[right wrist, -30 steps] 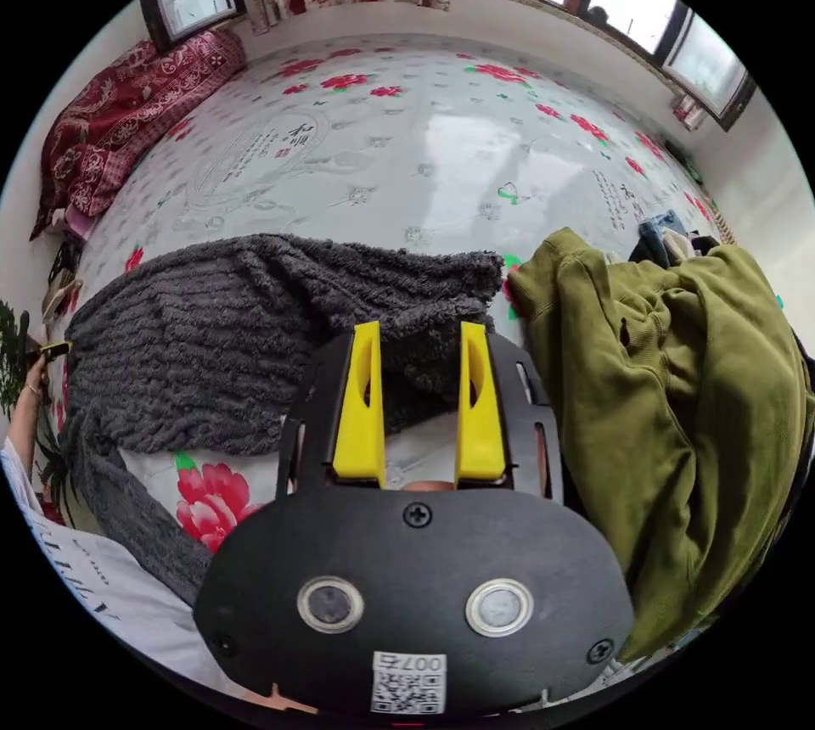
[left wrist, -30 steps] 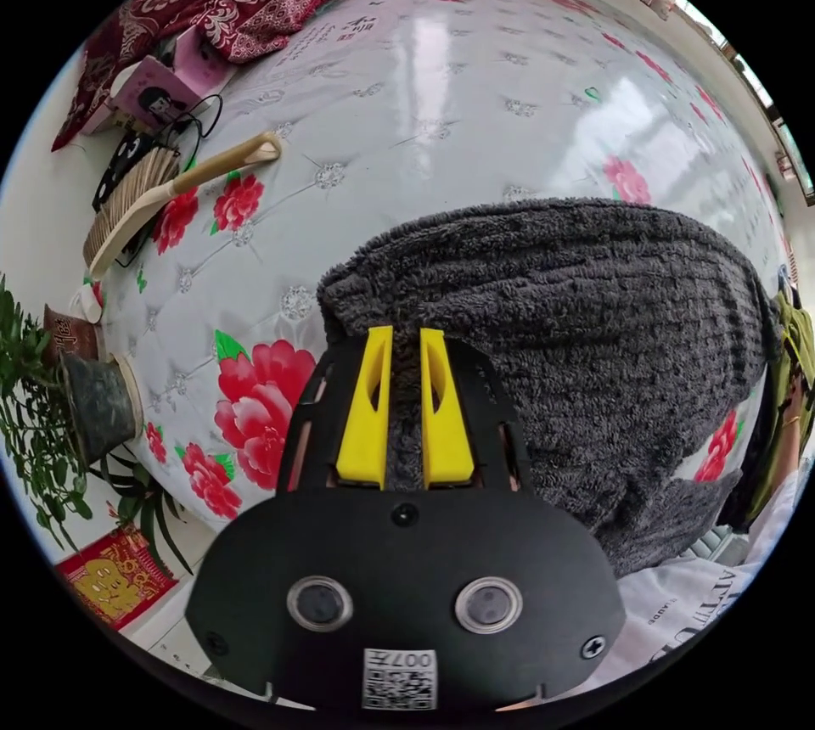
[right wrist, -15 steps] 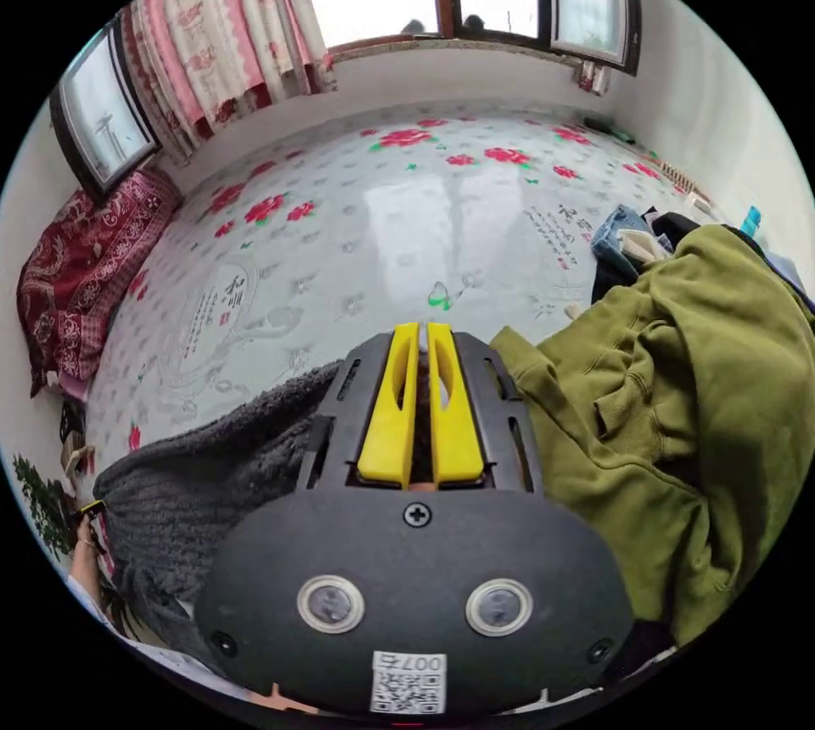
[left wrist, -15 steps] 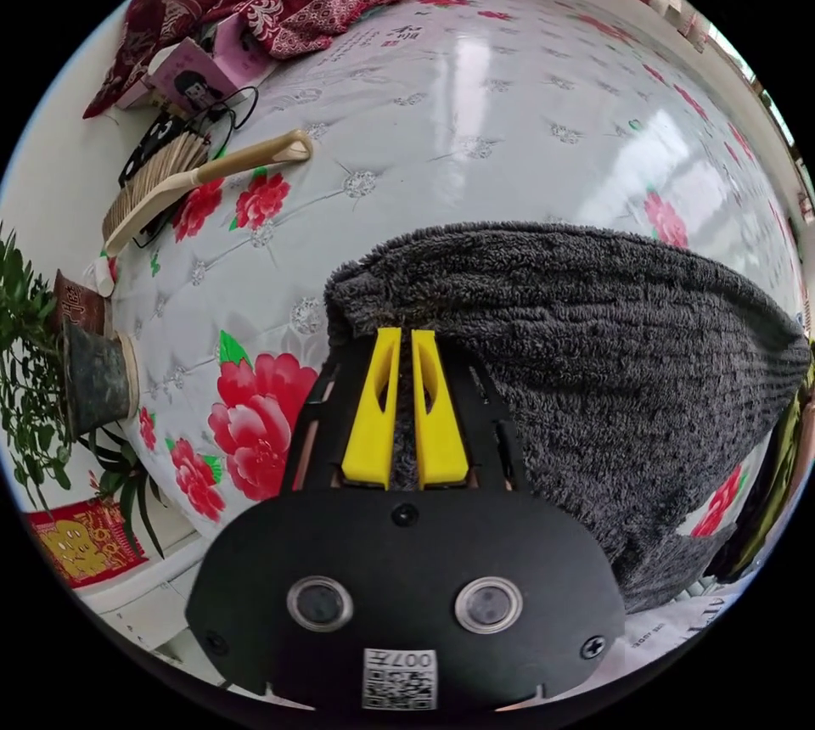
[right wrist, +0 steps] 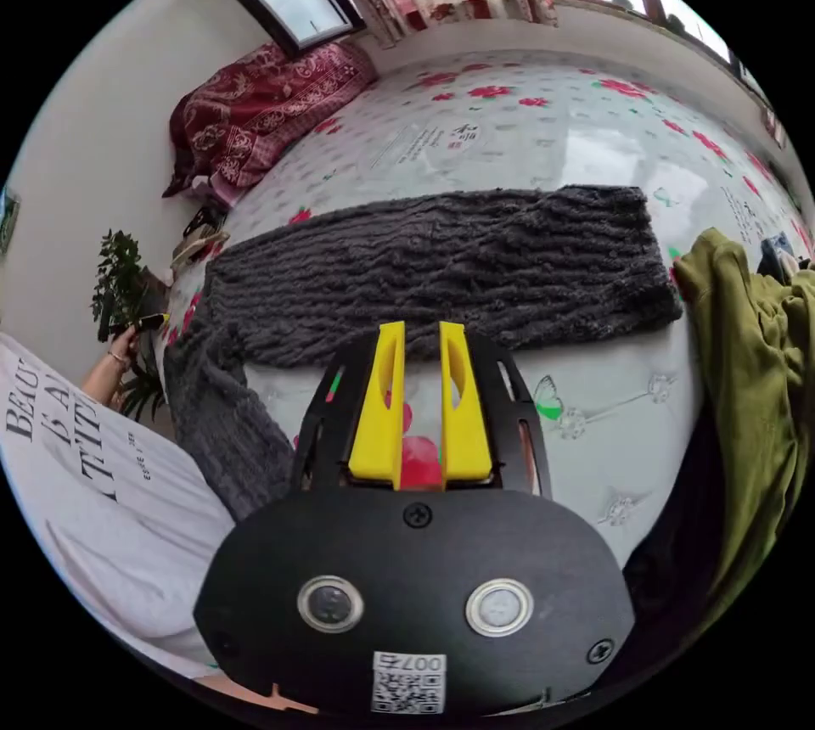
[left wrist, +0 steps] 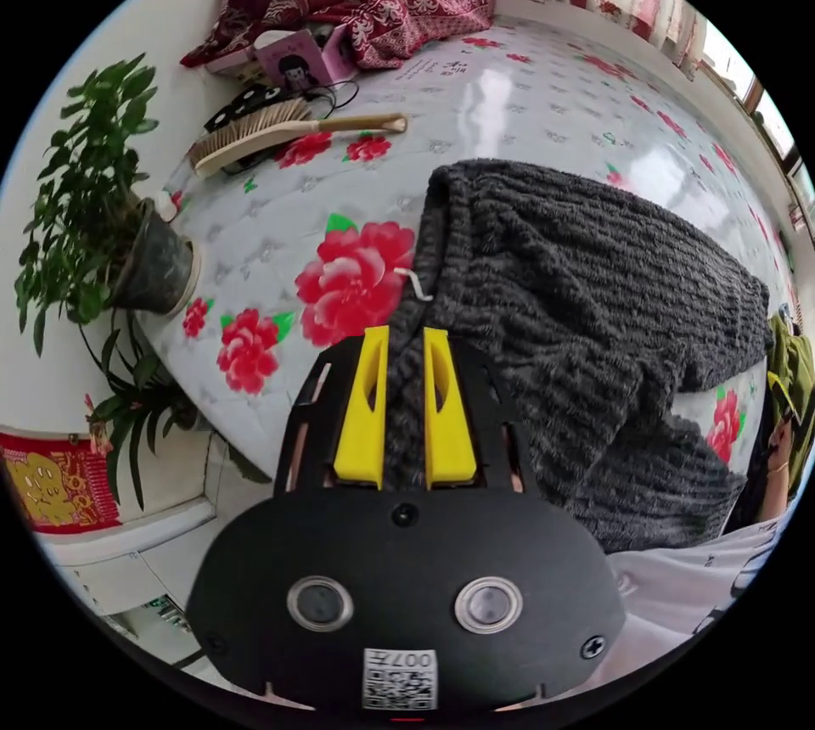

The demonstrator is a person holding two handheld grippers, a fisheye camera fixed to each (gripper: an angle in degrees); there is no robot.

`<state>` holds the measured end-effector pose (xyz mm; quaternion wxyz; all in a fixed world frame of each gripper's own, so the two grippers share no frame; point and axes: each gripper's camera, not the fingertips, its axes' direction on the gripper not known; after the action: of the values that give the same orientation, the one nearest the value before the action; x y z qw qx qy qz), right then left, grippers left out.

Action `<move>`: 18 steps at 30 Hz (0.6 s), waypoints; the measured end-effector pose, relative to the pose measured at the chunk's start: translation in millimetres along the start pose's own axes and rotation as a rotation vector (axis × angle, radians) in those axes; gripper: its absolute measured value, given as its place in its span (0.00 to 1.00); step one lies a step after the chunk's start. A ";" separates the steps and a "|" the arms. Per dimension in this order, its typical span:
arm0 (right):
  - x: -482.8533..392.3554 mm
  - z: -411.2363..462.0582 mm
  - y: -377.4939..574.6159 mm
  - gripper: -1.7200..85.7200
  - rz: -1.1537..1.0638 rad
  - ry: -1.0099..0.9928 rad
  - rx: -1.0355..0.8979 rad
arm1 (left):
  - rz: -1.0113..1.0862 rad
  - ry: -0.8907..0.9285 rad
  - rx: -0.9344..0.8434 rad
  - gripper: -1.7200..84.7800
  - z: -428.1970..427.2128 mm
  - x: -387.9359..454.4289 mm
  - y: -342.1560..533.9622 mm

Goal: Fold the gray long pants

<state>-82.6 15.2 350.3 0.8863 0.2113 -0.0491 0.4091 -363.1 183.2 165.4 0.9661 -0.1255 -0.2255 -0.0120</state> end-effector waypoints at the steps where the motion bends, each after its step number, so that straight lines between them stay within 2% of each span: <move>1: -16.1 2.1 12.7 0.09 -0.024 0.010 -0.031 | -0.030 -0.011 -0.023 0.10 -4.4 -14.4 22.7; 5: -102.6 8.8 83.8 0.11 -0.141 0.087 -0.143 | -0.081 0.045 -0.043 0.12 -4.8 -50.0 66.8; 8: -123.9 31.4 107.9 0.11 -0.120 0.061 -0.214 | -0.009 0.079 -0.100 0.13 21.3 -50.1 66.5; 10: -121.3 54.9 115.0 0.11 -0.049 0.025 -0.321 | 0.013 0.063 -0.221 0.11 60.7 -49.6 58.4; 11: -123.1 41.9 120.2 0.11 -0.034 0.095 -0.171 | 0.016 0.094 -0.191 0.09 63.8 -54.6 57.6; 16: -103.1 5.0 107.8 0.12 0.071 0.016 -0.226 | -0.074 0.214 -0.196 0.06 57.7 -93.6 51.7; 18: -83.6 -53.1 124.9 0.13 0.158 -0.031 -0.095 | -0.083 0.253 -0.127 0.06 42.4 -107.5 62.7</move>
<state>-235.6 50.3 322.2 0.8595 0.1709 -0.0986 0.4716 -473.0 250.8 140.1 0.9755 -0.1744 -0.1060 -0.0821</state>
